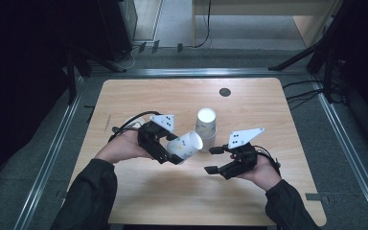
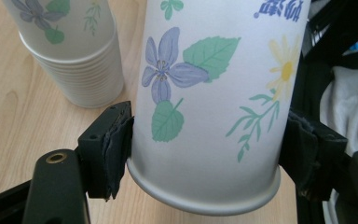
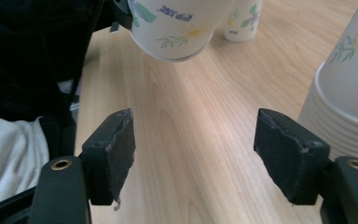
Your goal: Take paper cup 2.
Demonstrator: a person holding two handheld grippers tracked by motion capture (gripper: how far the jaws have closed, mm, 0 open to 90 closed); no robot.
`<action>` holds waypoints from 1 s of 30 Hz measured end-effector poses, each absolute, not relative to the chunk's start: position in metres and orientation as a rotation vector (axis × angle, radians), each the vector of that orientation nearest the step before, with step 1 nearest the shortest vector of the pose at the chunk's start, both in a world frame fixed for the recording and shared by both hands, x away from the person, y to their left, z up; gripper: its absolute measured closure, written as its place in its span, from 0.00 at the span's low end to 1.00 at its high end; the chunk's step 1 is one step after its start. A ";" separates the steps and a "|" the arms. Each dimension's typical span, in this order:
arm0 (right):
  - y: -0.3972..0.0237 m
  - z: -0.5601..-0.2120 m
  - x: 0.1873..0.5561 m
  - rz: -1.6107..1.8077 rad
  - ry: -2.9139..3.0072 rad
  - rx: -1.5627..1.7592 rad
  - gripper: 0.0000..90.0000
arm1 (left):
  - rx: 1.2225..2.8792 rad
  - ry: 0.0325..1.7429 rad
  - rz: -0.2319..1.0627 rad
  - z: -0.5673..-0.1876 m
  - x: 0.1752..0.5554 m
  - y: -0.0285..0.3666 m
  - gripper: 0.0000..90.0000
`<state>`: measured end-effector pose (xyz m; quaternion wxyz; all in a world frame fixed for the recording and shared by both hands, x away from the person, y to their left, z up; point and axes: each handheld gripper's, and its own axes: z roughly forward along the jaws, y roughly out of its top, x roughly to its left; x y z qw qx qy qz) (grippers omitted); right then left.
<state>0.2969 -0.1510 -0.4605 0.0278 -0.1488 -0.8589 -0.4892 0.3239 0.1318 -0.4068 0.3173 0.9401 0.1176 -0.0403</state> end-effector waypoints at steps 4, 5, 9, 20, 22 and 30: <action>-0.149 -0.463 0.297 -1.508 -2.686 -0.454 0.33 | 2.521 0.306 -0.108 -0.414 0.324 0.129 0.28; -0.147 -0.465 0.298 -1.506 -2.682 -0.453 0.33 | 2.547 0.285 -0.115 -0.418 0.323 0.126 0.27; -0.143 -0.469 0.298 -1.493 -2.691 -0.454 0.32 | 2.566 0.262 -0.124 -0.422 0.319 0.125 0.27; -0.134 -0.467 0.297 -1.554 -2.649 -0.434 0.25 | 2.704 0.208 -0.110 -0.434 0.309 0.114 0.27; -0.131 -0.468 0.296 -1.561 -2.642 -0.417 0.24 | 2.716 0.200 -0.109 -0.434 0.308 0.112 0.27; -0.120 -0.469 0.294 -1.554 -2.642 -0.376 0.24 | 2.801 0.193 -0.062 -0.436 0.306 0.108 0.27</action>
